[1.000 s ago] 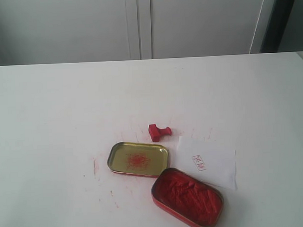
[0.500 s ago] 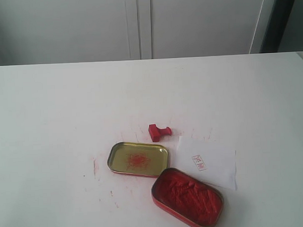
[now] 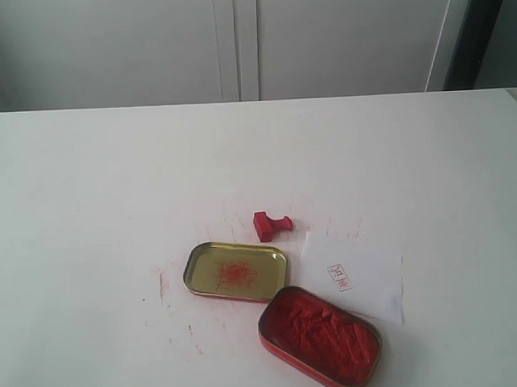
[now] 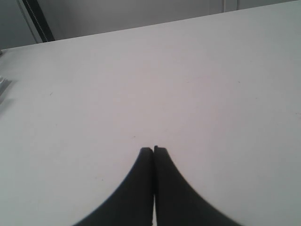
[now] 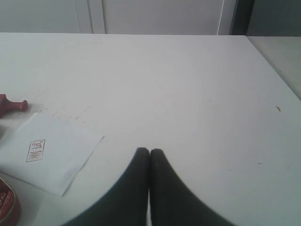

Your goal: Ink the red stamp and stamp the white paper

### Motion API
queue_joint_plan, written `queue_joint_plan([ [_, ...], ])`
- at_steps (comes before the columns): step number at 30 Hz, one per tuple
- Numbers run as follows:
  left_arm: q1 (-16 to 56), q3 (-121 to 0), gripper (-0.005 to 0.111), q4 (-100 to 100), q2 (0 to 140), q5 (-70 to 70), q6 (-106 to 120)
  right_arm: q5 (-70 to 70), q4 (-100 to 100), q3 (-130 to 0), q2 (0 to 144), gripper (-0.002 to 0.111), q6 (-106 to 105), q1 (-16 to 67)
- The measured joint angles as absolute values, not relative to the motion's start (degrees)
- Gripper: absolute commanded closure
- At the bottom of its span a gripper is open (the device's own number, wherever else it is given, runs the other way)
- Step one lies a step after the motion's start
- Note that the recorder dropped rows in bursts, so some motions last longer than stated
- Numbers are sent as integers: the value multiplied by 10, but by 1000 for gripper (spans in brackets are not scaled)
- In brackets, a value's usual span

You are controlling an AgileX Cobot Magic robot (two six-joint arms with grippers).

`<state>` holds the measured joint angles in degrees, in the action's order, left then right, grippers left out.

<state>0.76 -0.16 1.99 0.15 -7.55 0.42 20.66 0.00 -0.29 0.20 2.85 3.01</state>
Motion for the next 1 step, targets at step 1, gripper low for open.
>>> queue_joint_plan([
  [1,8,-2,107,20,2,-75,4,207,0,-3,2,108,28,30],
])
